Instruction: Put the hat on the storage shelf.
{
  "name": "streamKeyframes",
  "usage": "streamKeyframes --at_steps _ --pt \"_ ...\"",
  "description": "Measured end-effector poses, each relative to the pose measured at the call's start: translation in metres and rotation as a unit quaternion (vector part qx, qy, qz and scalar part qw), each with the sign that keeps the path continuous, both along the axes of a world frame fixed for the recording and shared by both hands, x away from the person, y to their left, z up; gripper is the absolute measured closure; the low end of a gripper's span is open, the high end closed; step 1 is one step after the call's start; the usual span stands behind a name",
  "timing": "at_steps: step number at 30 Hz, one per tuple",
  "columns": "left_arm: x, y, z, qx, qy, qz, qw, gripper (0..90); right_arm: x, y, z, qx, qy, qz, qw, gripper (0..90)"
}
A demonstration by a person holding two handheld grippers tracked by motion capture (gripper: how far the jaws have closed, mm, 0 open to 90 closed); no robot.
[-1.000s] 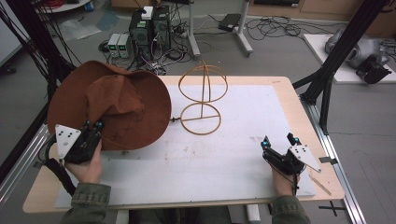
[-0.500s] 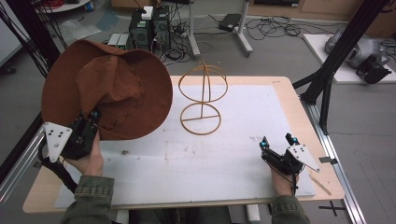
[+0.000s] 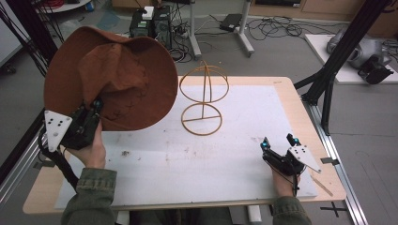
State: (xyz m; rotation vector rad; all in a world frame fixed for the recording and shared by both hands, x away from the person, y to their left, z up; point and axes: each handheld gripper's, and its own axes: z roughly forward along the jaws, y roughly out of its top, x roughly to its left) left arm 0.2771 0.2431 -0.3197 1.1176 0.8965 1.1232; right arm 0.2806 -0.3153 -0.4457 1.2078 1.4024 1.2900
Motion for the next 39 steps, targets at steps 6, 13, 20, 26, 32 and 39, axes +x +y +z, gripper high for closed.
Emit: streamKeyframes --at_steps 6,13,20,26,32,39 --pt "0.008 -0.008 0.004 -0.002 -0.003 -0.018 0.9998 87.5 0.0 0.0 0.0 -0.002 -0.001 0.001 1.0 11.1" --pt "0.017 -0.02 0.011 0.0 -0.009 -0.046 0.9989 87.5 0.0 0.001 0.0 -0.002 -0.001 0.0 1.0 11.1" --pt "0.024 -0.034 0.018 0.01 -0.007 -0.064 0.9979 87.4 0.001 0.002 -0.001 -0.002 0.001 0.003 1.0 11.1" --pt "0.034 -0.05 0.026 0.016 0.0 -0.083 0.9964 87.4 0.002 0.002 -0.001 -0.004 0.001 0.007 1.0 11.1" --pt "0.046 -0.066 0.035 0.026 0.003 -0.102 0.9945 87.4 0.001 0.001 0.0 -0.002 -0.001 0.004 1.0 11.1" --pt "0.058 -0.086 0.044 0.028 0.004 -0.124 0.9919 87.4 0.001 0.002 0.001 0.002 -0.003 0.008 1.0 11.1"
